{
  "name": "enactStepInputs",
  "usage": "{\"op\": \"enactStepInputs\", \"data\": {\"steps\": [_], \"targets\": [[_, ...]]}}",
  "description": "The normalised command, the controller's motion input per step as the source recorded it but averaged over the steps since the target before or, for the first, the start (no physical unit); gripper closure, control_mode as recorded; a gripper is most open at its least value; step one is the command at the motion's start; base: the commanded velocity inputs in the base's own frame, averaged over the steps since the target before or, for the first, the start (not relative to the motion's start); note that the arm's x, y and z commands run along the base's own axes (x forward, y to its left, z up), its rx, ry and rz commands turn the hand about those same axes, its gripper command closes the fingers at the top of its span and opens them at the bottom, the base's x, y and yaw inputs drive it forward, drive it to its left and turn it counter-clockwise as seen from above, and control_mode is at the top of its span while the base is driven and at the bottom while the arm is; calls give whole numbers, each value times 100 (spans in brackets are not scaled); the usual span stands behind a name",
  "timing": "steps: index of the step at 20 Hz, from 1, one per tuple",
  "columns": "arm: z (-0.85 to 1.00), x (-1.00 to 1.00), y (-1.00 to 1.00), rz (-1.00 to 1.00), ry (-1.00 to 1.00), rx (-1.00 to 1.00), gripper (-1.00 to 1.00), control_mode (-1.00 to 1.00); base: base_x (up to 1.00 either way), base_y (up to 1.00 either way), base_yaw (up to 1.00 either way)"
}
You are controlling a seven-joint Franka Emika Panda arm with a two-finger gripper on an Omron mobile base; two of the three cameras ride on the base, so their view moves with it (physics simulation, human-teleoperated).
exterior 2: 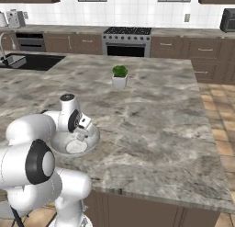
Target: There are four ice cubes in the ice bowl. Place two ice cubes in each glass of water.
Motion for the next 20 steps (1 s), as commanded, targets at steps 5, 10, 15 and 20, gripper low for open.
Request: {"op": "enactStepInputs", "data": {"steps": [5,10,15,20], "targets": [[-1,0,4,0,0,1,-100,-100,0,0,0],[-14,2,8,0,0,0,-100,-100,0,0,0],[-19,15,0,0,-3,0,-100,-100,0,0,0],[-10,16,-2,0,0,0,-100,-100,0,0,0]]}}
